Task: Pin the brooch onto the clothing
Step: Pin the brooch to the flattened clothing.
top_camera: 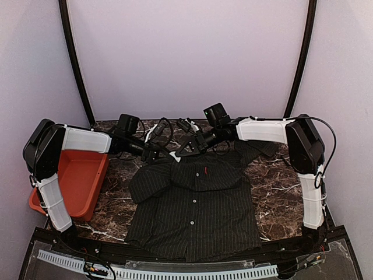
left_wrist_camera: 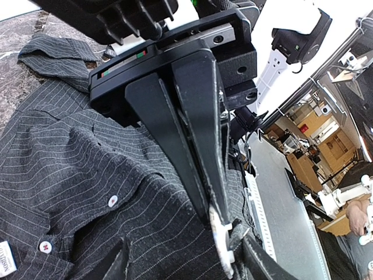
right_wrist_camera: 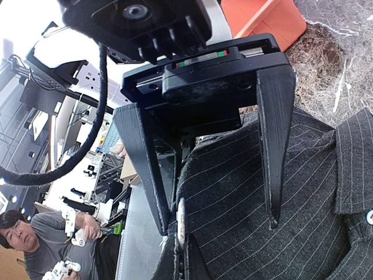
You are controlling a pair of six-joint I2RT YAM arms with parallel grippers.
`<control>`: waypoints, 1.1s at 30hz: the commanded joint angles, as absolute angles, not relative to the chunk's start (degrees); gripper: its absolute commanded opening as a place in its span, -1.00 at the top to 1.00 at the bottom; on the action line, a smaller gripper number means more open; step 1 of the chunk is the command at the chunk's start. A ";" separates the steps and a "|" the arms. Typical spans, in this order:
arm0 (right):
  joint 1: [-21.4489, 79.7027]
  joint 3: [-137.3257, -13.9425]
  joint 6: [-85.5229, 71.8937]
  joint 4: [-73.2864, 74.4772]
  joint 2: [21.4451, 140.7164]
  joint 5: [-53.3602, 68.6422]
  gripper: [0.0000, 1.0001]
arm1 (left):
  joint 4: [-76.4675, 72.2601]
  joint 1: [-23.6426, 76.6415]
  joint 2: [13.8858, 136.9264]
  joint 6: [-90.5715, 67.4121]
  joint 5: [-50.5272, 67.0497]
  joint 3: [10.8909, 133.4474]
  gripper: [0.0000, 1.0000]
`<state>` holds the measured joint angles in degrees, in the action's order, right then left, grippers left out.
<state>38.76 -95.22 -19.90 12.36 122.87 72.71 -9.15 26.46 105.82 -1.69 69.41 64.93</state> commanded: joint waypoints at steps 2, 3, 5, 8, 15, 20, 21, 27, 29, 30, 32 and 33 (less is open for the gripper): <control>38.58 -95.56 -20.86 10.22 121.32 74.66 1.00 | -12.29 26.25 103.85 -3.90 68.55 64.08 -0.17; 38.64 -95.52 -20.96 10.12 121.33 74.62 1.00 | -12.25 26.31 104.05 -4.05 68.47 64.12 -0.15; 38.67 -95.54 -21.17 9.93 121.35 74.62 1.00 | -12.22 26.47 104.28 -4.18 68.32 64.16 -0.13; 38.67 -95.54 -21.36 9.81 121.42 74.53 1.00 | -11.95 26.75 104.45 -3.99 67.84 64.30 -0.11; 38.82 -95.51 -21.69 9.41 121.31 74.47 1.00 | -10.75 27.30 104.57 -3.22 65.88 64.50 -0.04; 39.01 -95.62 -21.85 9.49 121.21 74.10 1.00 | -9.59 27.41 104.51 -2.45 63.86 64.91 0.06; 39.07 -95.62 -21.80 9.49 121.22 74.09 1.00 | -9.21 27.42 104.50 -2.32 63.12 64.94 0.07; 39.26 -95.84 -21.88 9.76 121.15 73.83 1.00 | -7.96 27.42 104.15 -1.53 60.94 65.22 0.22; 39.24 -95.89 -21.88 9.89 121.12 73.75 1.00 | -6.98 27.47 104.23 -1.05 60.00 65.55 0.24; 39.36 -95.97 -21.88 9.97 121.16 73.74 1.00 | -6.61 27.49 104.23 -0.57 59.47 65.69 0.24; 39.37 -96.13 -21.70 10.25 121.15 73.67 1.00 | -5.52 27.51 104.31 -0.38 58.78 65.96 0.26; 39.37 -96.15 -21.56 10.40 121.14 73.66 1.00 | -5.40 27.51 104.28 -0.36 58.62 66.06 0.28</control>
